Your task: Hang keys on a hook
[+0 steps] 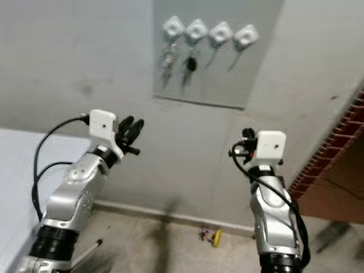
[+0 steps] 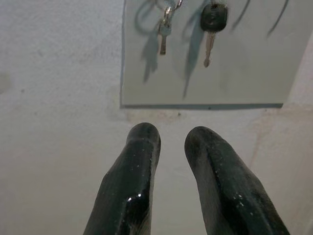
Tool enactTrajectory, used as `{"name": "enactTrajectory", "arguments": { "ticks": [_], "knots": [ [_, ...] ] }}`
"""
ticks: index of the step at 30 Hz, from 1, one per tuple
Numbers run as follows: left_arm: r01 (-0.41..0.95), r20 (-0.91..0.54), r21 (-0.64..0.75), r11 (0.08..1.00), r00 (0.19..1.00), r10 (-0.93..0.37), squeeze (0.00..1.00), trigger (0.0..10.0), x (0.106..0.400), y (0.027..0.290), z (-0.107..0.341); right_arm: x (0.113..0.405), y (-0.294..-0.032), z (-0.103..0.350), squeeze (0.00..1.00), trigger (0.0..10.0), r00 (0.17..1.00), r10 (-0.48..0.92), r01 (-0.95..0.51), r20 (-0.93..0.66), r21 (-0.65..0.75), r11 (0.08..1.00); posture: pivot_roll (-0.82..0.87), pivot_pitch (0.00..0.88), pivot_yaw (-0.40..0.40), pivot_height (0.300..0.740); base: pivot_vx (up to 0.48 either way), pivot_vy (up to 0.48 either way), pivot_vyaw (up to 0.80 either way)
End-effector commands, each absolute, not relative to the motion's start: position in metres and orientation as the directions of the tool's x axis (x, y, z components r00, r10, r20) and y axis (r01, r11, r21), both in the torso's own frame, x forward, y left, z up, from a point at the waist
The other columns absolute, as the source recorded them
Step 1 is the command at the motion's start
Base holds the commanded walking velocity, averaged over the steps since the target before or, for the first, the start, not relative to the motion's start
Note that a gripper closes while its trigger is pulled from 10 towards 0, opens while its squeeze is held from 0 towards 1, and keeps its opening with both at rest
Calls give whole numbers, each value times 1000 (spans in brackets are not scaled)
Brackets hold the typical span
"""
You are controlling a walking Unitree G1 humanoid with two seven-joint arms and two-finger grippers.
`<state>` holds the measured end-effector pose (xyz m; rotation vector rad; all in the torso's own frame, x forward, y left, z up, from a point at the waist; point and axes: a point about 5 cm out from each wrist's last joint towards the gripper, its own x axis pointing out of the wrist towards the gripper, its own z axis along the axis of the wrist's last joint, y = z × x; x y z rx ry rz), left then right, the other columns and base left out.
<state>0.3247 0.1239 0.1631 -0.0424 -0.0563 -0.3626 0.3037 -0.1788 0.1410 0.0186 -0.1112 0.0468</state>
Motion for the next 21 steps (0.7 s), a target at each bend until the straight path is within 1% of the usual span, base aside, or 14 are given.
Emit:
{"name": "enactTrajectory", "arguments": {
  "ticks": [1, 5, 7, 9, 13, 16, 17, 18, 19, 21],
  "knots": [
    [360, 68, -29, 932, 931, -358, 0, 10000, 326, 120, 166, 305, -184, 149, 0, 10000, 990, 29, -31, 136, 6, 1000, -46, 0, -18, 740, 244, 0, -725],
    [353, 72, -26, 935, 934, -351, 0, 10000, 326, 120, 167, 305, -185, 151, 0, 10000, 988, 28, -29, 149, 5, 1000, -45, 0, -19, 740, 61, 0, -708],
    [347, 91, -52, 937, 936, -341, 0, 10000, 326, 121, 170, 305, -184, 152, 0, 10000, 988, 34, -35, 150, 6, 999, -46, 0, -19, 740, 0, 0, 0],
    [331, 99, -34, 943, 940, -327, 0, 10000, 327, 122, 172, 306, -185, 151, 0, 10000, 990, 29, -30, 137, 7, 1000, -44, 0, -19, 740, 0, 0, 0],
    [310, 106, -52, 949, 947, -303, 0, 10000, 330, 123, 177, 307, -185, 149, 0, 10000, 994, 22, -24, 106, 19, 1000, -43, 0, -21, 740, 0, 0, 0],
    [290, 120, -62, 955, 952, -282, 0, 10000, 334, 125, 184, 310, -190, 146, 0, 10000, 999, -24, 23, 43, 13, 1000, -45, 0, -23, 740, 0, 0, 0],
    [282, 122, -59, 958, 954, -274, 0, 10000, 336, 126, 187, 312, -192, 146, 0, 10000, 998, -50, 51, 23, -59, 997, -45, 0, -23, 740, 0, 0, 0],
    [282, 122, -59, 958, 954, -274, 0, 10000, 336, 126, 187, 312, -192, 146, 0, 10000, 998, -50, 51, 23, -59, 997, -45, 0, -23, 740, 0, 0, 0],
    [277, 129, -60, 959, 955, -268, 0, 10000, 339, 128, 192, 314, -195, 147, 0, 10000, 999, -46, 48, 14, -109, 993, -45, 0, -23, 740, 0, 0, 0],
    [279, 141, -49, 959, 953, -270, 0, 10000, 341, 130, 197, 315, -196, 151, 0, 10000, 999, -23, 25, 23, -95, 995, -50, 0, -24, 740, 0, 0, 0]
  ]
}}
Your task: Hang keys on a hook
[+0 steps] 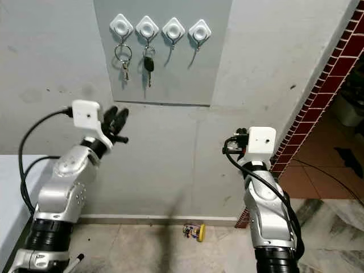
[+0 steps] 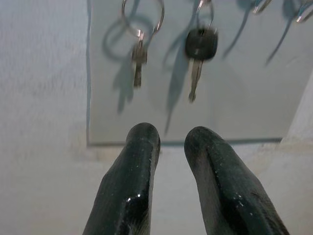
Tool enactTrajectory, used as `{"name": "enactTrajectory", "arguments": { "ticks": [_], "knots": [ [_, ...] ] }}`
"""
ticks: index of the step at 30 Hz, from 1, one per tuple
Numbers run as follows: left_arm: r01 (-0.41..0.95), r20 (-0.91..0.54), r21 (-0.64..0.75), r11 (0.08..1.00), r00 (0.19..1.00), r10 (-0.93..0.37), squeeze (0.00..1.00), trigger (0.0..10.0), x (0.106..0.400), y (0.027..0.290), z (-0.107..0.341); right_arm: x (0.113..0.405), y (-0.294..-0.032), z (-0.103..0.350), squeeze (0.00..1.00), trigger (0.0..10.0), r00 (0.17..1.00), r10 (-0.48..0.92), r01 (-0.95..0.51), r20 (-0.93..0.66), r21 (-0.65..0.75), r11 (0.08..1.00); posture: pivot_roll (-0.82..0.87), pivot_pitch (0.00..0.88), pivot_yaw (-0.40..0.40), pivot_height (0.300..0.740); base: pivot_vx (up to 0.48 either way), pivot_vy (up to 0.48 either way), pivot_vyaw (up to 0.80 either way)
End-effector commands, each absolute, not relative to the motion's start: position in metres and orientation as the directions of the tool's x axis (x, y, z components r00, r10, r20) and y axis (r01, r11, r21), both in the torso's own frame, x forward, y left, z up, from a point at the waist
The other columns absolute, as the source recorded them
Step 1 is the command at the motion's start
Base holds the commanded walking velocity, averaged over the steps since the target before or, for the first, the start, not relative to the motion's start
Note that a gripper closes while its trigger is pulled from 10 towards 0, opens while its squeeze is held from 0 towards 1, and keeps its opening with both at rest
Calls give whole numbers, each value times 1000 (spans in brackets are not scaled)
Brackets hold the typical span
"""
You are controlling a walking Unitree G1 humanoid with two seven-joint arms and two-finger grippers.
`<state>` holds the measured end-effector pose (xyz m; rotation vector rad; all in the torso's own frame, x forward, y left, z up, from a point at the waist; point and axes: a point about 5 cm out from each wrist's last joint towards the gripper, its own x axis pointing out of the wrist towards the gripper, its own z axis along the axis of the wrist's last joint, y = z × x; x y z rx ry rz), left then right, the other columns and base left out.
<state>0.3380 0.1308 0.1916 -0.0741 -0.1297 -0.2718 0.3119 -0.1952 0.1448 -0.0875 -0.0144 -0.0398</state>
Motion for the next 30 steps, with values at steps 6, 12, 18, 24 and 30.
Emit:
{"name": "enactTrajectory", "arguments": {
  "ticks": [6, 12, 18, 24, 30],
  "knots": [
    [322, 187, 0, 947, 930, -316, 0, 10000, 345, 128, 215, 317, -189, 169, 0, 10000, 978, 174, -166, 116, -81, 983, -52, 0, -24, 740, 0, 0, 0],
    [415, 209, 70, 907, 883, -420, 0, 10000, 349, 118, 230, 331, -175, 196, 0, 10000, 927, 323, -306, 190, -116, 945, -56, 5, -22, 740, 0, 0, 0],
    [500, 208, 94, 861, 836, -508, 0, 10000, 346, 103, 234, 347, -158, 219, 0, 10000, 864, 441, -421, 242, -131, 897, -55, 18, -21, 740, 0, 0, 0],
    [535, 224, 107, 838, 808, -545, 0, 10000, 342, 96, 239, 359, -132, 239, 0, 10000, 787, 546, -533, 289, -129, 836, -47, 29, -26, 740, 0, 0, 0],
    [533, 226, 98, 841, 811, -540, 0, 10000, 341, 97, 241, 367, -115, 254, 0, 10000, 728, 599, -602, 335, -106, 791, -37, 39, -31, 740, 0, 0, 0]
  ]
}}
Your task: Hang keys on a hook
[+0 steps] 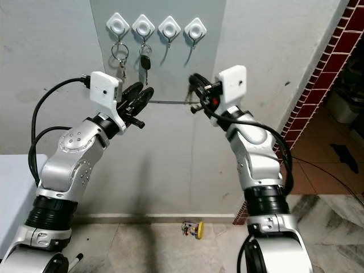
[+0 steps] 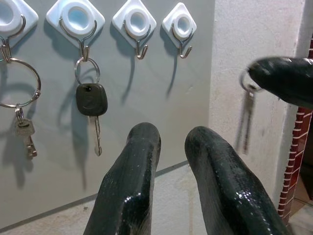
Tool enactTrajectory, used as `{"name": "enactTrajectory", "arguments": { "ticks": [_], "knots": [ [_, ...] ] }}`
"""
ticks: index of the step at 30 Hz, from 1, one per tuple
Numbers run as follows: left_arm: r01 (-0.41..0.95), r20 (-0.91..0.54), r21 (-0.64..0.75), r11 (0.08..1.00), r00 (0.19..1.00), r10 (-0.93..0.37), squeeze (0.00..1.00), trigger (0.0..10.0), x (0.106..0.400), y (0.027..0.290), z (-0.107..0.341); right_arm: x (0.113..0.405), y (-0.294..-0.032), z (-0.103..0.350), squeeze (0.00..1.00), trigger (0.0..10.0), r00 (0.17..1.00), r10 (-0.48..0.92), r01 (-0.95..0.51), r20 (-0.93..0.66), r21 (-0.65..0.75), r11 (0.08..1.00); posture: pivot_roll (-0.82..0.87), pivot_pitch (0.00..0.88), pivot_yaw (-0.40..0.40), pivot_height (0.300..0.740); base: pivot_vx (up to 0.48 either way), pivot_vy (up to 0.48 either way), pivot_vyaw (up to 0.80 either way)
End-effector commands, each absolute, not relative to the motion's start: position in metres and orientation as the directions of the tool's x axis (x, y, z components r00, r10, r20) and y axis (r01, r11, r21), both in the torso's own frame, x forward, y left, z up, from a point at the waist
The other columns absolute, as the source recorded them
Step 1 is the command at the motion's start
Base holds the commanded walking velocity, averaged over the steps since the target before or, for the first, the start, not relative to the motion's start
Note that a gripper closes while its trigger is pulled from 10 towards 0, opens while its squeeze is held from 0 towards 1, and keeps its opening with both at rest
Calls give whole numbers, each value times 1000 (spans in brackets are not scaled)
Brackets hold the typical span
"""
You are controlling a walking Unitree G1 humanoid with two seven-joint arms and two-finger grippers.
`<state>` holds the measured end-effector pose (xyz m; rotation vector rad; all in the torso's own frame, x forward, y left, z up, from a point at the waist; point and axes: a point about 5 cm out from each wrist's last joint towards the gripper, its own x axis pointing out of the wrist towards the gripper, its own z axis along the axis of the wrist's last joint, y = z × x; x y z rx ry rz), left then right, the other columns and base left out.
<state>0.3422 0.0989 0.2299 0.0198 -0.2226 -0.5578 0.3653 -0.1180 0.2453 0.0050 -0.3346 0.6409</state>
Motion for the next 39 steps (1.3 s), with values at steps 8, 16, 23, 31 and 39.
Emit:
{"name": "enactTrajectory", "arguments": {
  "ticks": [8, 16, 23, 31, 39],
  "knots": [
    [523, 237, 86, 848, 816, -527, 0, 10000, 340, 99, 245, 376, -96, 274, 0, 10000, 671, 624, -668, 400, -38, 743, -28, 49, -35, 740, 0, 0, 0],
    [479, 257, 65, 875, 839, -479, 0, 10000, 336, 103, 245, 375, -93, 278, 0, 10000, 657, 598, -652, 460, -53, 756, -9, 44, -46, 740, 0, 0, 0],
    [389, 283, 1, 921, 883, -374, 0, 10000, 328, 112, 231, 351, -129, 248, 0, 10000, 766, 406, -469, 498, 1, 883, -13, 28, -39, 740, 0, 0, 0],
    [346, 200, -58, 936, 923, -329, 0, 10000, 318, 116, 199, 316, -167, 209, 0, 10000, 869, 246, -296, 429, 53, 954, -43, 17, -17, 740, 0, 0, 0],
    [315, 138, -116, 942, 944, -299, 0, 10000, 311, 124, 177, 277, -178, 181, 0, 10000, 934, 123, -174, 334, 126, 977, -63, 9, -4, 740, 0, 0, 0]
  ]
}}
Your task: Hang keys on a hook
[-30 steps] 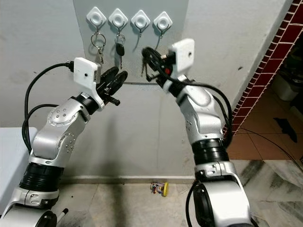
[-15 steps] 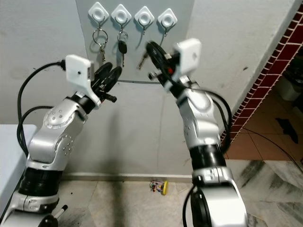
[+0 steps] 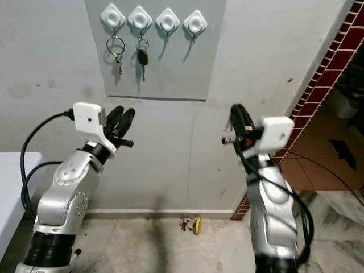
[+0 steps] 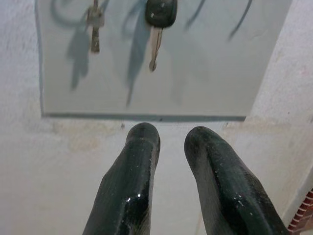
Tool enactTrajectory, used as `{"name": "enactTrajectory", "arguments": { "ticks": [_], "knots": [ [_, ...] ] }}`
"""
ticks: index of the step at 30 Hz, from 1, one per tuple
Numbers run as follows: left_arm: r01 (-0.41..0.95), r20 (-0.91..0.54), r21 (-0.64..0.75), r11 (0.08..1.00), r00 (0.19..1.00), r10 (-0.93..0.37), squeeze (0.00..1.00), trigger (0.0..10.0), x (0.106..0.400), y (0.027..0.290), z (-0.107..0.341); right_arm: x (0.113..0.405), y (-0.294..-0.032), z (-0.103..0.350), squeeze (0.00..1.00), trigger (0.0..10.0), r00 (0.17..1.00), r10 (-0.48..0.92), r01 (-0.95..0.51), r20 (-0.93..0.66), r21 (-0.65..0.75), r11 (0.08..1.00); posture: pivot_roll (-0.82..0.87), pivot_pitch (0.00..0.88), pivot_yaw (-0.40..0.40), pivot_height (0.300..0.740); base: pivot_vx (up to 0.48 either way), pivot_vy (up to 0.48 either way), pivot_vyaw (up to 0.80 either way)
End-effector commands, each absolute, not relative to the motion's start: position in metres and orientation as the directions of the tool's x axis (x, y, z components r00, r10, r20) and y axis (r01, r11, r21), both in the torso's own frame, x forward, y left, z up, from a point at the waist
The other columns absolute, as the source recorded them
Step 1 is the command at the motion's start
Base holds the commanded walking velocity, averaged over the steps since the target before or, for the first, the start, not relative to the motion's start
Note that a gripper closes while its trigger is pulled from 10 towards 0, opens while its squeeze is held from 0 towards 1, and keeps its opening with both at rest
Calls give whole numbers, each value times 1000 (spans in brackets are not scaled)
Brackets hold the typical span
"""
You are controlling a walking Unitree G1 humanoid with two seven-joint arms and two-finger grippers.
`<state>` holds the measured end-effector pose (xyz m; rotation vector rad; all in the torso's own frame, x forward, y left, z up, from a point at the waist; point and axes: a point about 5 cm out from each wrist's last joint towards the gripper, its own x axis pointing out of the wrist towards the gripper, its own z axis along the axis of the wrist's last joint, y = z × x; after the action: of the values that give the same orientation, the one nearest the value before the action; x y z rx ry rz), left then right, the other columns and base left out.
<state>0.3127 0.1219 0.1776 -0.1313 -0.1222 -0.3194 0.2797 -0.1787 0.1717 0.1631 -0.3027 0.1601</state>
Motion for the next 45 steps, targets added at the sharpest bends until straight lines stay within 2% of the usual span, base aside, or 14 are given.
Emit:
{"name": "enactTrajectory", "arguments": {
  "ticks": [1, 6, 18, 45],
  "knots": [
    [311, 132, -119, 943, 946, -296, 0, 10000, 310, 125, 176, 275, -178, 178, 0, 10000, 940, 116, -167, 321, 136, 977, -66, 6, -1, 740, 0, 0, 0],
    [299, 113, -119, 947, 951, -287, 0, 10000, 309, 128, 172, 266, -171, 166, 0, 10000, 960, 108, -150, 257, 149, 977, -61, 8, 2, 740, 0, 0, 0],
    [290, 120, -127, 949, 954, -275, 0, 10000, 299, 133, 171, 260, -166, 167, 0, 10000, 964, 118, -156, 236, 148, 977, -49, 7, -6, 740, 0, 0, 0],
    [306, 121, -136, 942, 949, -291, 0, 10000, 293, 132, 172, 256, -163, 165, 0, 10000, 967, 150, -181, 205, 143, 973, -39, 0, -22, 740, 307, 0, 0]
  ]
}}
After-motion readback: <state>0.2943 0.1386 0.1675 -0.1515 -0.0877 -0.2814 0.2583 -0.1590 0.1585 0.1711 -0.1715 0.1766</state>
